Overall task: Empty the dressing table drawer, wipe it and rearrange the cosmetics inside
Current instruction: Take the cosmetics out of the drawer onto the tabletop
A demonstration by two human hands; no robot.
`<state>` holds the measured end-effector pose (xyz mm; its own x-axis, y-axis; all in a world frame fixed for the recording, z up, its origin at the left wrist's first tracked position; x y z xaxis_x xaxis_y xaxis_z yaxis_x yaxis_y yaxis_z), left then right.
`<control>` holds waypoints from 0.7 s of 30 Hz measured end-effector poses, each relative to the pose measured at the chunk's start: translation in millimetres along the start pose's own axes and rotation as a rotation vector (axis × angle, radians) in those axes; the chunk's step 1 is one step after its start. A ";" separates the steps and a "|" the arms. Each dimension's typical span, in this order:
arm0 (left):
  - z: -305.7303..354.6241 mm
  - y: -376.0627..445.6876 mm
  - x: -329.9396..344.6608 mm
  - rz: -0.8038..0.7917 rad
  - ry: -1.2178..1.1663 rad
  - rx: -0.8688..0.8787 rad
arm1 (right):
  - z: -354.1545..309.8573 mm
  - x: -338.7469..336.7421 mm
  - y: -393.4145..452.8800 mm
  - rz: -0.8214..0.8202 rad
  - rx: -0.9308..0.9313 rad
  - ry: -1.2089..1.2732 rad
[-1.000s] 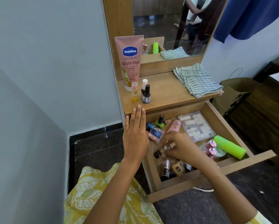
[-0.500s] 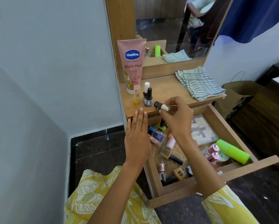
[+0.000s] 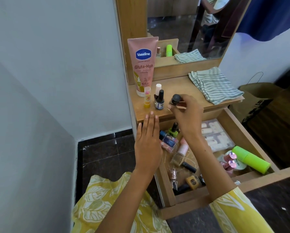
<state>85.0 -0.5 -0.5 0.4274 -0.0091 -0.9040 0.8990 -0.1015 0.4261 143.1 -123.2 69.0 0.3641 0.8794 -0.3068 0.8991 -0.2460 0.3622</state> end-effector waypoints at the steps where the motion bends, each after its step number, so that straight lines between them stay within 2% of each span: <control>1: 0.0 -0.1 0.6 0.004 0.002 -0.003 | 1.5 2.5 0.6 -0.007 0.002 0.008; 8: 0.9 1.2 0.1 0.027 -0.018 -0.019 | 10.0 15.1 7.6 -0.024 0.027 0.037; 12: 0.8 1.3 -0.6 0.020 -0.023 -0.025 | 17.0 13.6 1.0 -0.058 0.106 0.117; 16: 0.8 0.8 -1.9 0.006 -0.029 -0.019 | 11.1 -12.2 -25.2 -0.062 0.012 0.017; 18: 1.0 1.3 -2.6 0.020 -0.025 -0.011 | 13.9 -20.7 -42.6 -0.223 0.004 -0.117; 21: 1.5 1.3 -2.8 0.038 -0.039 -0.008 | 34.0 -23.5 -71.3 -0.671 0.171 -0.556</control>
<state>84.9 -2.0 2.5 0.4573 -0.0517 -0.8878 0.8830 -0.0920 0.4602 78.8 -140.1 20.5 -0.2275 0.5454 -0.8067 0.9733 0.1537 -0.1705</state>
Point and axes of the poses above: each hand's wrist, its own y-axis towards the middle knuckle, its own x-axis out of the palm, z = x × y, the point moved 5 cm from there along y, towards the middle knuckle, and after that the axes turned 15 degrees about y, right-handed, at the moved point
